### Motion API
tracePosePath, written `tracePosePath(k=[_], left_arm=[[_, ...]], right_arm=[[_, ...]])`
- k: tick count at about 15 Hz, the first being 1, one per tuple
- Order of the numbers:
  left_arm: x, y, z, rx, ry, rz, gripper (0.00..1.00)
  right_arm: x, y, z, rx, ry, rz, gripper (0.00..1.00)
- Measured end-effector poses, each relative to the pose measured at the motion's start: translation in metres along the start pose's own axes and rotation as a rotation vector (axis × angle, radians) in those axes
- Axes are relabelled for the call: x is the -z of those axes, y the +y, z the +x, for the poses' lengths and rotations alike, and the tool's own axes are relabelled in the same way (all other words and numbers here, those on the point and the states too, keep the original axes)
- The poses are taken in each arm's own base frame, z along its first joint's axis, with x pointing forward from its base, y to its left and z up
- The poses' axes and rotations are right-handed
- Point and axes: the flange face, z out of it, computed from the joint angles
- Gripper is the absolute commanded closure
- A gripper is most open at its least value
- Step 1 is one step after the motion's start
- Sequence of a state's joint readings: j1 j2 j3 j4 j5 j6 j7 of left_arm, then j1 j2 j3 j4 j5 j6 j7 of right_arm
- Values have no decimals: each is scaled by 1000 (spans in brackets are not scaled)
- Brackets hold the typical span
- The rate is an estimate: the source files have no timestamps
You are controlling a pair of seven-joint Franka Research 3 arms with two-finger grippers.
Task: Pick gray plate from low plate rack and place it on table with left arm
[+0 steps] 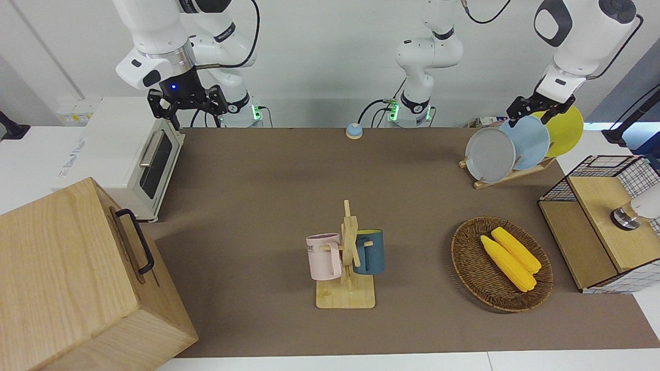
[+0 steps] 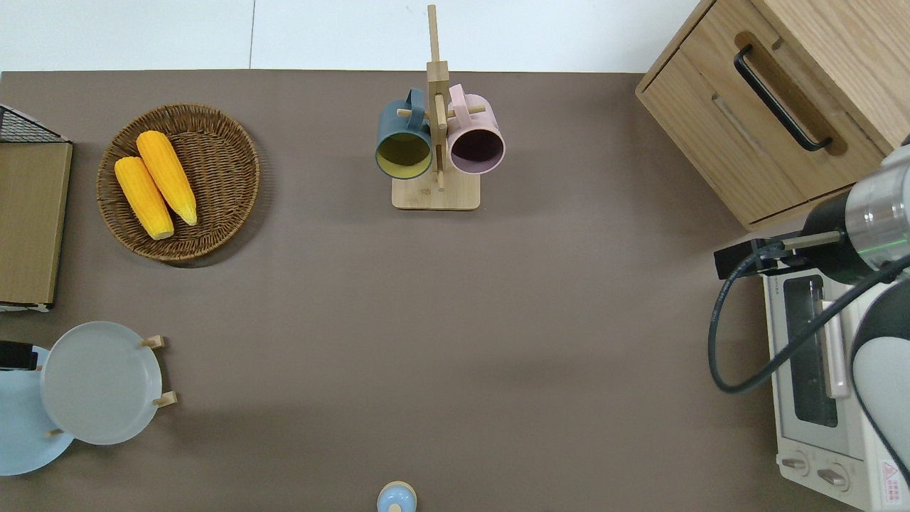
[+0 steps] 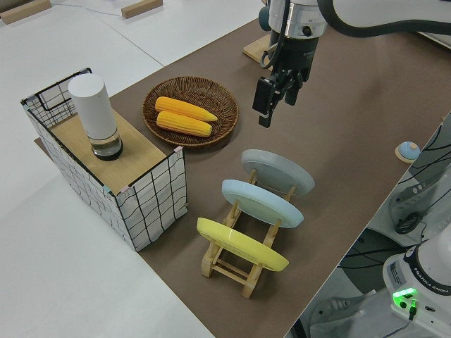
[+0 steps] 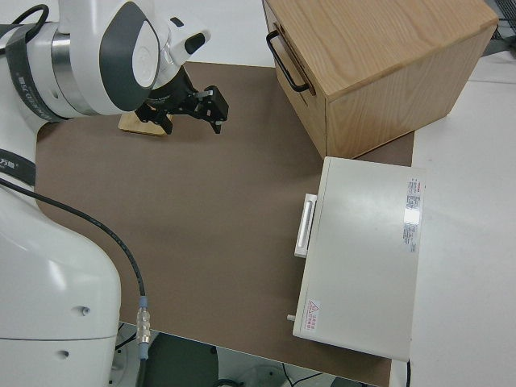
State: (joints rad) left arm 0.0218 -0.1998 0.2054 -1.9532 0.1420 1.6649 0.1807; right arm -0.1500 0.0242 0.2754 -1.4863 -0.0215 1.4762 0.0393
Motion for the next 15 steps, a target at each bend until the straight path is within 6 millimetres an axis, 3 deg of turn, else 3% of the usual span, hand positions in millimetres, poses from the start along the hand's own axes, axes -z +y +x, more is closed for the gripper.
tracePosePath(k=[6,15], left_arm=[[-63,-8,-2,13,-10,-6,5],[-96,0,-7,-2,-12,-11,5]], right_arm=[[0,0,0,0,0,0,17],[0,0,0,0,0,0,17]])
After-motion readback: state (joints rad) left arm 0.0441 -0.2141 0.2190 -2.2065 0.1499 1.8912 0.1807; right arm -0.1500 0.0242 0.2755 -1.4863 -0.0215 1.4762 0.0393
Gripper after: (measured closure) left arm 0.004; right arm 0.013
